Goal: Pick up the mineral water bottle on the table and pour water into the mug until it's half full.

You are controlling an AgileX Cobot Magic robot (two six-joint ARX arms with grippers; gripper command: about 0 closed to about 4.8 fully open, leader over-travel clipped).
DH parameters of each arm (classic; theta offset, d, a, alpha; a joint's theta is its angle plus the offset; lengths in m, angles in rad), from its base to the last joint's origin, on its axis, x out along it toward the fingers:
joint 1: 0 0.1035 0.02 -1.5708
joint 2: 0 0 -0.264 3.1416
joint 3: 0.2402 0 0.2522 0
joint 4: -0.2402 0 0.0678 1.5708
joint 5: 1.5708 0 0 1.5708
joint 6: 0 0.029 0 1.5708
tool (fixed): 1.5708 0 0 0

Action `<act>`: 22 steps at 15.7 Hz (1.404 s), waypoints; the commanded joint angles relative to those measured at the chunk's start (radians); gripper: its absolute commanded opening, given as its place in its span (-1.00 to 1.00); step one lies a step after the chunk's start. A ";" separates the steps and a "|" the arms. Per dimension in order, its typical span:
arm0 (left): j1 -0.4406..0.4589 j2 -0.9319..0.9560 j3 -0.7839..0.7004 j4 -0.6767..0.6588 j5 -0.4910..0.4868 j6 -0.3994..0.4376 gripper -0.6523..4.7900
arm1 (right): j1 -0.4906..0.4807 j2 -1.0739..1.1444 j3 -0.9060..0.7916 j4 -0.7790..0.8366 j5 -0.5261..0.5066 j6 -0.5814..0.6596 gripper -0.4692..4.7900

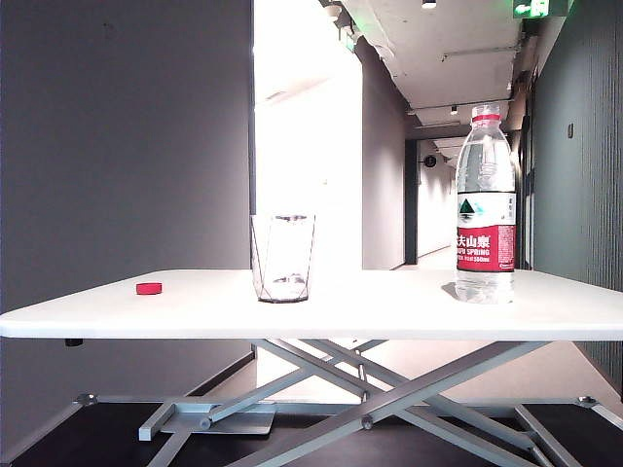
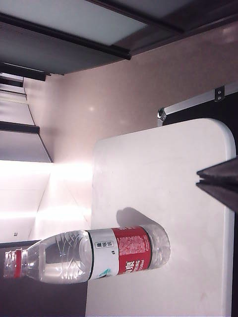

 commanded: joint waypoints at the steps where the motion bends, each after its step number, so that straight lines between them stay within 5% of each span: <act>1: 0.000 0.001 0.002 0.003 0.000 -0.001 -0.78 | 0.000 -0.002 -0.002 0.009 0.001 0.000 -0.84; 8: 0.000 0.001 0.002 0.004 0.006 -0.007 -0.78 | 0.000 -0.002 -0.002 0.011 -0.001 0.002 -0.84; 10: 0.000 0.001 0.002 0.010 0.108 -0.097 -0.78 | 0.001 -0.002 -0.002 0.010 -0.077 0.088 -0.84; 13: 0.000 0.002 0.001 -0.014 0.438 -0.342 -0.78 | 0.002 -0.002 -0.002 0.006 -0.368 0.168 -0.84; 16: 0.000 0.002 0.001 -0.032 0.506 -0.367 -0.78 | 0.002 -0.002 -0.002 0.006 -0.449 0.170 -0.82; 18: -0.002 0.002 0.001 -0.034 0.564 -0.425 -0.78 | 0.003 -0.002 -0.002 0.012 -0.499 0.218 -0.46; 22: -0.109 0.024 0.002 -0.029 0.489 -0.330 -0.78 | 0.024 0.002 0.007 0.037 -0.491 0.252 -0.34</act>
